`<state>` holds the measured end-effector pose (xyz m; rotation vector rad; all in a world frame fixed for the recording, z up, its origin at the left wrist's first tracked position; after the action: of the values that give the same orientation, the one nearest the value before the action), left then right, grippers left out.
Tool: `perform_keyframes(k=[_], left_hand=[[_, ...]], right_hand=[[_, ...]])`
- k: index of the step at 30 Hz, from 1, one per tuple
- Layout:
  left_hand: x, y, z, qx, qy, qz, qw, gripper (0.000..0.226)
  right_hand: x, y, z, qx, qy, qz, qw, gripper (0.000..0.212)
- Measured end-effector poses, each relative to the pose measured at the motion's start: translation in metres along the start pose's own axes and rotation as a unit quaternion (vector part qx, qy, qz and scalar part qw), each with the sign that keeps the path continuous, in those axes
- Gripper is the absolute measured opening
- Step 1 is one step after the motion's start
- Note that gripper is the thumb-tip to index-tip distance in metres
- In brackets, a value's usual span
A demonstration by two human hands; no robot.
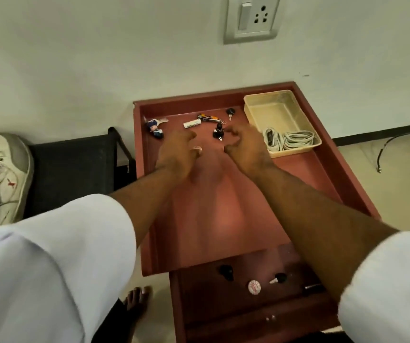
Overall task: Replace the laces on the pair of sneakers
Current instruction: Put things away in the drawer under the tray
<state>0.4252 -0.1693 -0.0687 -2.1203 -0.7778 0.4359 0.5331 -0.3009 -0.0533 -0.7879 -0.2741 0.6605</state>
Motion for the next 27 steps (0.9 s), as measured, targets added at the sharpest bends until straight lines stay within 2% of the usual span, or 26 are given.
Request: perform_keyframes(k=[3,6,10,14,18,21,24,27], left_hand=[[0.018,0.012,-0.001,0.048,0.027,0.016,0.998,0.034],[0.026,0.02,0.005,0.046,0.002,-0.009,0.999,0.024],[0.029,0.026,0.014,0.039,-0.024,-0.003,0.999,0.016],[0.018,0.023,0.013,0.037,-0.043,0.053,0.997,0.014],[-0.052,0.024,0.006,0.024,-0.061,0.146,0.987,0.01],[-0.125,0.029,-0.006,0.014,-0.064,0.183,0.981,0.007],[-0.194,0.036,-0.022,-0.049,-0.117,0.222,0.967,0.012],[-0.235,0.053,-0.009,-0.04,-0.167,0.265,0.949,0.022]], right_hand=[[0.032,0.009,-0.004,-0.064,-0.051,0.006,0.997,0.063],[0.056,0.026,-0.02,-0.144,-0.076,0.051,0.985,0.069],[0.073,0.038,-0.033,-0.168,-0.083,0.067,0.98,0.05],[0.061,0.038,-0.025,-0.17,-0.09,0.062,0.979,0.028],[0.002,0.027,-0.027,-0.165,-0.092,0.098,0.977,0.029],[-0.075,0.014,-0.034,-0.146,-0.136,0.13,0.971,0.033],[-0.151,-0.005,-0.049,-0.091,-0.175,0.221,0.955,0.025],[-0.198,-0.014,-0.067,-0.116,-0.132,0.293,0.94,0.023]])
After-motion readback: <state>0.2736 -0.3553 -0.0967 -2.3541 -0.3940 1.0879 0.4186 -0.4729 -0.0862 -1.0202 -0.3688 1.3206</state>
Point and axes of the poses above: each hand's wrist, its own x-axis towards the middle knuckle, its own y-axis out of the palm, z = x × y, the point moved 1 cm from there along x, towards the middle knuckle
